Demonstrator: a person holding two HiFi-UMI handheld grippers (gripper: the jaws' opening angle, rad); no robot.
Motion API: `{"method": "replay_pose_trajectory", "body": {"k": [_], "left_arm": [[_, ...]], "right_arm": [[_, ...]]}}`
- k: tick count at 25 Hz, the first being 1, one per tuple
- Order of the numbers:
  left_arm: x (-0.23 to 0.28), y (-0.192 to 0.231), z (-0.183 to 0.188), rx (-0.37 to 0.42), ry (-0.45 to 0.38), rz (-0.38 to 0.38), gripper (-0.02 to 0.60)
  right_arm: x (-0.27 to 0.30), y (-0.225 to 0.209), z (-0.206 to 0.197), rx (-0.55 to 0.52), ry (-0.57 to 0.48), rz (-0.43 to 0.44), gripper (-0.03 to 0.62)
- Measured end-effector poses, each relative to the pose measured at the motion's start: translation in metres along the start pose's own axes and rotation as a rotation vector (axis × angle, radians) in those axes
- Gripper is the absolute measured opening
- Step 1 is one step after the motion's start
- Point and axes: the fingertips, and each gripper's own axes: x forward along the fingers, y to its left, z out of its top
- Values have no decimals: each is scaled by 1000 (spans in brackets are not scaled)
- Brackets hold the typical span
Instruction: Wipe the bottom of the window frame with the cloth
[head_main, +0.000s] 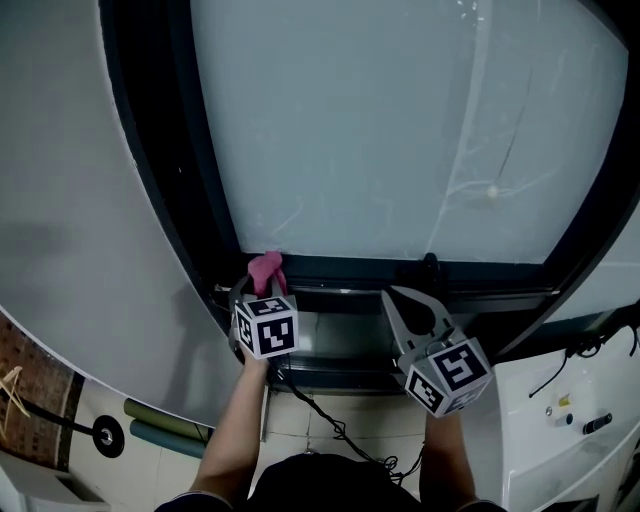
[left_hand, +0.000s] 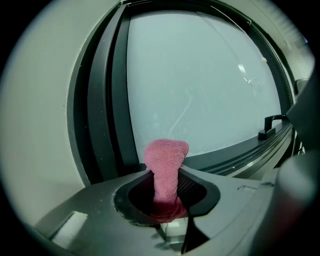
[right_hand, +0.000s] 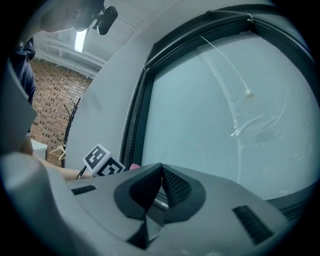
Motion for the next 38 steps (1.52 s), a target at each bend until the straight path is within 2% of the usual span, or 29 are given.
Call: {"method": "replay_pose_trajectory", "body": {"k": [4, 8, 21, 26, 38], "left_arm": [[-4, -31, 2, -22, -10, -66, 117], [-6, -75, 6, -6, -14, -138, 117], [-19, -200, 22, 26, -42, -295, 117], [-24, -238, 27, 25, -63, -324, 117], [-41, -301, 33, -7, -151, -322, 117]], "right_arm": [[-19, -17, 0, -10, 18, -37, 8], [-39, -35, -1, -19, 32, -83, 8], [-106, -92, -3, -38, 66, -208, 8], [-130, -112, -3, -47, 74, -250, 6], [-188, -147, -7, -62, 105, -331, 8]]}}
